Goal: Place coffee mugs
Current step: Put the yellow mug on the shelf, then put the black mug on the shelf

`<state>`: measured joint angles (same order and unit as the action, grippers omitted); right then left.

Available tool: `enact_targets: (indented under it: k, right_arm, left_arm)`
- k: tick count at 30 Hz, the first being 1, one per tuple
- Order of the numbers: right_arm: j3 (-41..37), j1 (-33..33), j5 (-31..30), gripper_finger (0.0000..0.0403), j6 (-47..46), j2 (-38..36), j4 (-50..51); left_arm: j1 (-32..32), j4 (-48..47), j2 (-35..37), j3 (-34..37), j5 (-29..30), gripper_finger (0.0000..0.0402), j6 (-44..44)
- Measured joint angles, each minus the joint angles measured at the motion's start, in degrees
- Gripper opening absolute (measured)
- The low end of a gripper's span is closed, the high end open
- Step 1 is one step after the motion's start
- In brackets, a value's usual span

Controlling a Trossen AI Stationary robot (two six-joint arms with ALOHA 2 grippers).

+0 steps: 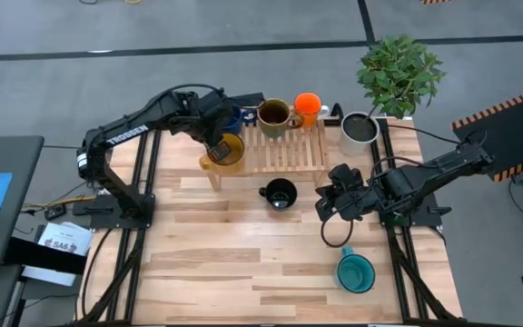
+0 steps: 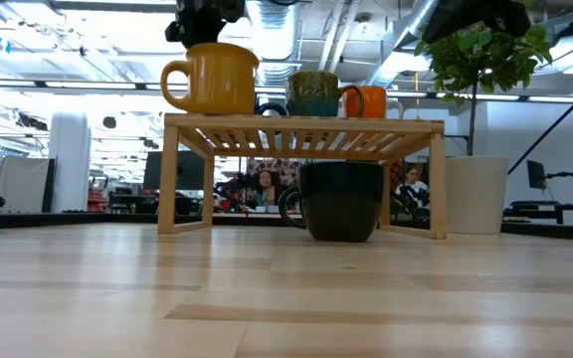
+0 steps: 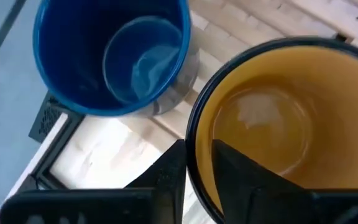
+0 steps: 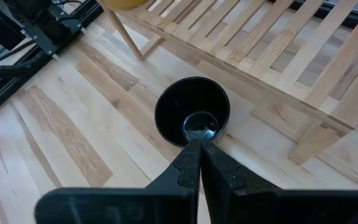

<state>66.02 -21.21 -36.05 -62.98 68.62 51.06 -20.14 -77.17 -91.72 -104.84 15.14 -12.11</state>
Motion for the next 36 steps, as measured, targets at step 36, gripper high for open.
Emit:
enact_targets:
  k: [36]
  right_arm:
    - [-4.7, 8.1, 18.2, 0.015, -7.6, 8.8, -5.2]
  left_arm:
    - [19.6, 49.8, 36.3, 22.4, -6.9, 0.0138, -6.7]
